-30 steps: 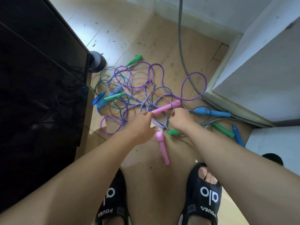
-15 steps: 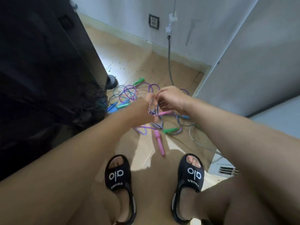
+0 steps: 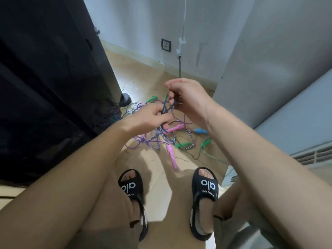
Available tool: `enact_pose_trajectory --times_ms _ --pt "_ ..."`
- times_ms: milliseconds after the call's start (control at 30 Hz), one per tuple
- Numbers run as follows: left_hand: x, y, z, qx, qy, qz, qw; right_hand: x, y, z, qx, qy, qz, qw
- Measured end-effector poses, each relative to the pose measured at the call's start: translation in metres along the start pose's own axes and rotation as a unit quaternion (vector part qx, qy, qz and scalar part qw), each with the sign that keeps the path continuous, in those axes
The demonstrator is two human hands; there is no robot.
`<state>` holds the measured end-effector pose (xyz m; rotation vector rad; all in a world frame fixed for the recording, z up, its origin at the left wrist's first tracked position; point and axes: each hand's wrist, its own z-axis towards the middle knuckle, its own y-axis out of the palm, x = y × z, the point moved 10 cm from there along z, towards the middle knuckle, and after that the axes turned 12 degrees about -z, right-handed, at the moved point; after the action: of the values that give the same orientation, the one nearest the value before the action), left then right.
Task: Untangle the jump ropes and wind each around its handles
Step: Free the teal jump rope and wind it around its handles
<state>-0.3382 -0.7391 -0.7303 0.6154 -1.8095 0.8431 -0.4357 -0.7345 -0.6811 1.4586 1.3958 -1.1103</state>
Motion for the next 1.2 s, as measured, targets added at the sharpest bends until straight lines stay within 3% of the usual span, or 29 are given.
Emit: enact_pose_trajectory --times_ms 100,233,300,400,433,500,567,667,867,1033,1100,1200 --pt "0.0 -0.004 -0.01 0.013 -0.025 0.035 0.999 0.007 -0.04 0.002 0.069 0.02 0.0 0.997" --pt "0.002 -0.013 -0.025 0.034 -0.017 0.037 0.999 0.029 -0.098 0.005 0.195 0.076 -0.184 0.96" --pt "0.002 -0.016 -0.03 0.039 -0.013 0.04 0.998 0.035 -0.098 0.01 0.167 0.077 -0.306 0.934" --pt "0.005 -0.02 -0.033 0.054 0.003 0.047 0.997 0.029 -0.065 0.01 0.092 0.017 -0.52 0.849" --pt "0.008 -0.02 -0.033 0.059 0.013 0.055 0.997 0.017 -0.046 0.007 0.077 -0.045 -0.53 0.843" --pt "0.013 -0.021 -0.033 0.069 0.027 0.062 0.995 -0.004 -0.006 -0.008 0.028 -0.135 -0.445 0.885" --pt "0.014 -0.023 -0.032 0.082 0.022 0.06 0.995 -0.001 0.023 -0.019 -0.035 -0.14 -0.402 0.904" --pt "0.015 -0.02 -0.032 0.071 0.01 0.076 0.995 0.013 0.035 -0.019 -0.06 -0.14 -0.468 0.871" --pt "0.002 -0.037 -0.034 0.07 -0.02 0.06 0.996 -0.009 -0.014 0.002 0.021 -0.169 -0.516 0.84" --pt "0.001 -0.045 -0.037 0.081 -0.014 0.082 0.993 0.018 -0.065 0.018 0.076 -0.029 -0.638 0.766" --pt "0.002 -0.041 -0.035 0.076 -0.011 0.076 0.994 0.025 -0.034 0.011 0.029 -0.047 -0.596 0.801" --pt "0.006 -0.033 -0.032 0.066 -0.004 0.041 0.997 0.031 0.016 0.005 -0.064 -0.033 -0.399 0.914"
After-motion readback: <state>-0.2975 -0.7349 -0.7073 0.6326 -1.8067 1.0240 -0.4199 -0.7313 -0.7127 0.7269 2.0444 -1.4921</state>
